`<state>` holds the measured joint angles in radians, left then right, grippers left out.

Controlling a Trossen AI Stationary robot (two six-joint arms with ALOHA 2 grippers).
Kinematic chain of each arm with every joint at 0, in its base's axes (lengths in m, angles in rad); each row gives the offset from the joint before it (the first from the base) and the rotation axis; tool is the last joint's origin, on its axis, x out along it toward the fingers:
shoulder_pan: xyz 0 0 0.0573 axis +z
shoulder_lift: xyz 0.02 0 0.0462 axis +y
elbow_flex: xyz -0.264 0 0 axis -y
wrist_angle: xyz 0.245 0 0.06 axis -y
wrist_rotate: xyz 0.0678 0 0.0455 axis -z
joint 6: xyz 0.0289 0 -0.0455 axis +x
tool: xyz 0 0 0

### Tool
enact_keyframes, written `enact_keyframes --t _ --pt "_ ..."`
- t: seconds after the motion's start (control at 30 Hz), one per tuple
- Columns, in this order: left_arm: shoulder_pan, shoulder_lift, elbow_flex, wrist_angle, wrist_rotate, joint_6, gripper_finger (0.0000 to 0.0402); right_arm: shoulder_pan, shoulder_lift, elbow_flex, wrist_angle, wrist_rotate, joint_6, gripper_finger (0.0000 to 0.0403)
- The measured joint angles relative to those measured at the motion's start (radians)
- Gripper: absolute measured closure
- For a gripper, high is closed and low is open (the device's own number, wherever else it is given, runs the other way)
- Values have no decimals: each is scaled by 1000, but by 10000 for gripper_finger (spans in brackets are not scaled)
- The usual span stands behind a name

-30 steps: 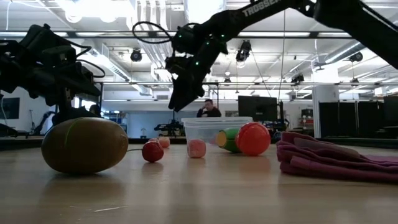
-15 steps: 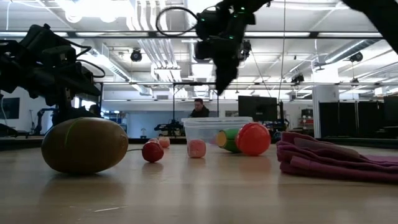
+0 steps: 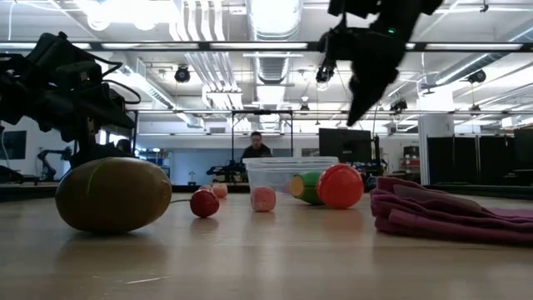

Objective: Pick and placing Produce into tupperware
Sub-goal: Put the red tomato in the transparent bin

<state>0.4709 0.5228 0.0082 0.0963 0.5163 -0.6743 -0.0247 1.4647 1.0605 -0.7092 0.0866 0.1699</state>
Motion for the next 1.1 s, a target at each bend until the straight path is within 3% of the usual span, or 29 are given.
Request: enact_keyframes --t 0.2,0.33,0.7,1.1 --pt "0 0 0 0 0 0 107 98 14 -69 69 1 192 177" --pt "0 0 0 0 0 0 107 122 56 -74 131 2 196 172" --pt "0 0 0 0 0 0 107 163 217 -37 132 3 247 103" --pt "0 0 0 0 0 0 107 164 257 -2 179 46 101 93"
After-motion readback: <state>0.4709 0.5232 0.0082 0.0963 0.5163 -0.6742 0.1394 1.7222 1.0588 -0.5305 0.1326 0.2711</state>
